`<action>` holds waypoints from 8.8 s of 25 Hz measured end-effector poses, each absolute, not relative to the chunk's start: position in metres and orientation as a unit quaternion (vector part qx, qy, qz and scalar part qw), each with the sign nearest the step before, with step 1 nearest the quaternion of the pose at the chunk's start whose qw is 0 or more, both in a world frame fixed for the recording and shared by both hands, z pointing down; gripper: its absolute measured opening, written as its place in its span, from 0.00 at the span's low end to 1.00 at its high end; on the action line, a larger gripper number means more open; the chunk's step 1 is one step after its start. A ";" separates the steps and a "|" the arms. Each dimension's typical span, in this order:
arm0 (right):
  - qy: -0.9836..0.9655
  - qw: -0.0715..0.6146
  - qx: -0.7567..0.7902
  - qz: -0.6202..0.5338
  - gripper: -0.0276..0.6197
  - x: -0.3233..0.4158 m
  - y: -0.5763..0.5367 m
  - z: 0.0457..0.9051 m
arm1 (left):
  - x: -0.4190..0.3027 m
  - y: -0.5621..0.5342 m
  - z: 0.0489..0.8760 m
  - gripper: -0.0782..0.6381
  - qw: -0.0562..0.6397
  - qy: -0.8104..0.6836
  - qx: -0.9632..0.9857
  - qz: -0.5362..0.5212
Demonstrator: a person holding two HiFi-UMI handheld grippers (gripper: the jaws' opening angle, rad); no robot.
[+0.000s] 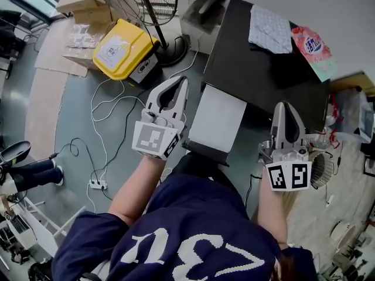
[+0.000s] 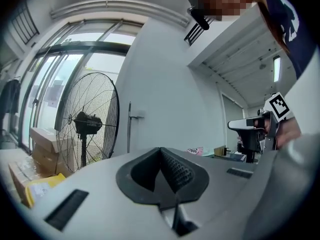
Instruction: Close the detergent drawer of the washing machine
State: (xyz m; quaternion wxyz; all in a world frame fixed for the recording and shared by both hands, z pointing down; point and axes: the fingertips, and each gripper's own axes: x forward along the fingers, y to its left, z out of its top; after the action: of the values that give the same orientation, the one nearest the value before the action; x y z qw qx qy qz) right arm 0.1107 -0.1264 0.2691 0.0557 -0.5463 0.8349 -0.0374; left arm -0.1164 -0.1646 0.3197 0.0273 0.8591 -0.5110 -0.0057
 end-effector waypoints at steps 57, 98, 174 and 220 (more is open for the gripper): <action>0.896 -0.330 -0.184 -0.234 0.17 0.030 0.067 0.564 | -0.094 0.021 0.558 0.30 0.185 -0.163 0.940 0.238; 0.885 -0.308 -0.290 -0.193 0.21 0.056 -0.035 0.556 | -0.072 -0.077 0.549 0.31 0.170 -0.284 0.921 0.206; 0.820 -0.274 -0.465 -0.190 0.18 0.101 -0.119 0.561 | -0.066 -0.168 0.554 0.27 0.163 -0.406 0.879 0.191; 0.768 -0.208 -0.557 -0.238 0.19 0.114 -0.154 0.562 | -0.058 -0.206 0.556 0.26 0.180 -0.448 0.853 0.198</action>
State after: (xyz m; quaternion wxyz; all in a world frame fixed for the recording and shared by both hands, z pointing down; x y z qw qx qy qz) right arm 0.1142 -0.1537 0.5619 -0.2078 -0.5567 0.7683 -0.2381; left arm -0.0583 -0.2057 0.5556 0.1802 0.8529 -0.4484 0.1978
